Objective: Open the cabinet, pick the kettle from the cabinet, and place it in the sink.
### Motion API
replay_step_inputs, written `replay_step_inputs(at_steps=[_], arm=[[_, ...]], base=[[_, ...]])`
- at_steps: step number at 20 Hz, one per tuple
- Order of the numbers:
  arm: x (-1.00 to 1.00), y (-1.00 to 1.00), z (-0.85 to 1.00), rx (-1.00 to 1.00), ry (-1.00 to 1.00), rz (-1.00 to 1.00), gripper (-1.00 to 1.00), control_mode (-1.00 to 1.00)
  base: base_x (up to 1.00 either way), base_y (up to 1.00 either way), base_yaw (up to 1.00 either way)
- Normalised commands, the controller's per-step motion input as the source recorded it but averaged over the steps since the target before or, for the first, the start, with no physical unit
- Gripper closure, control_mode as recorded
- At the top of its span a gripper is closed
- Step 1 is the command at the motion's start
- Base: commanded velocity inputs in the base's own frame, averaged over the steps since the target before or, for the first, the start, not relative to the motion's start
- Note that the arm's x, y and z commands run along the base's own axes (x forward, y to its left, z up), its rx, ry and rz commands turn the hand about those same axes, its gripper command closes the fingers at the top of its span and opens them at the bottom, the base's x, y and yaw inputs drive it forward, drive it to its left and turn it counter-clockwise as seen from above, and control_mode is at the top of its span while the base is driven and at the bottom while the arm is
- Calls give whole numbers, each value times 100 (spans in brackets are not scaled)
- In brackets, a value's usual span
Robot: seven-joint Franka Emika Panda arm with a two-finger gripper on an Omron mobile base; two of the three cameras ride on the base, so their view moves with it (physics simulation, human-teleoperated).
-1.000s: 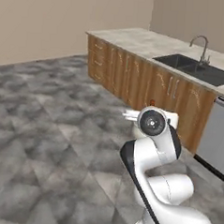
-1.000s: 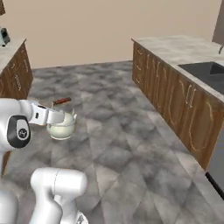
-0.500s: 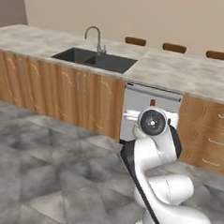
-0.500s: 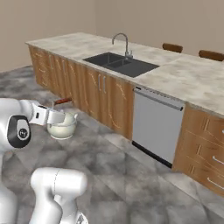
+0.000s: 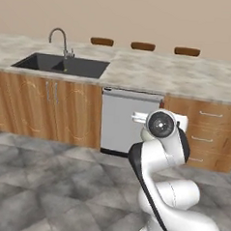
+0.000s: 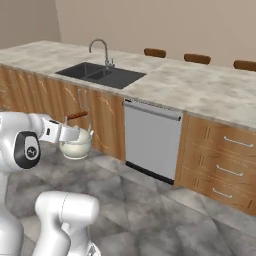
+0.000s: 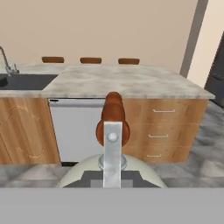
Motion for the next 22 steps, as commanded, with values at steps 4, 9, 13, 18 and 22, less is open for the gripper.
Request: replay_step_inputs(at_steps=[4,9,13,18,22], arm=[[0,0,0,0,0,0,100,100],[0,0,0,0,0,0,100,100],[0,0,0,0,0,0,100,100],[0,0,0,0,0,0,100,100],[0,0,0,0,0,0,100,100]], base=[[59,28,-27],[62,27,-21],[65,25,-15],[66,24,-12],[67,23,-8]])
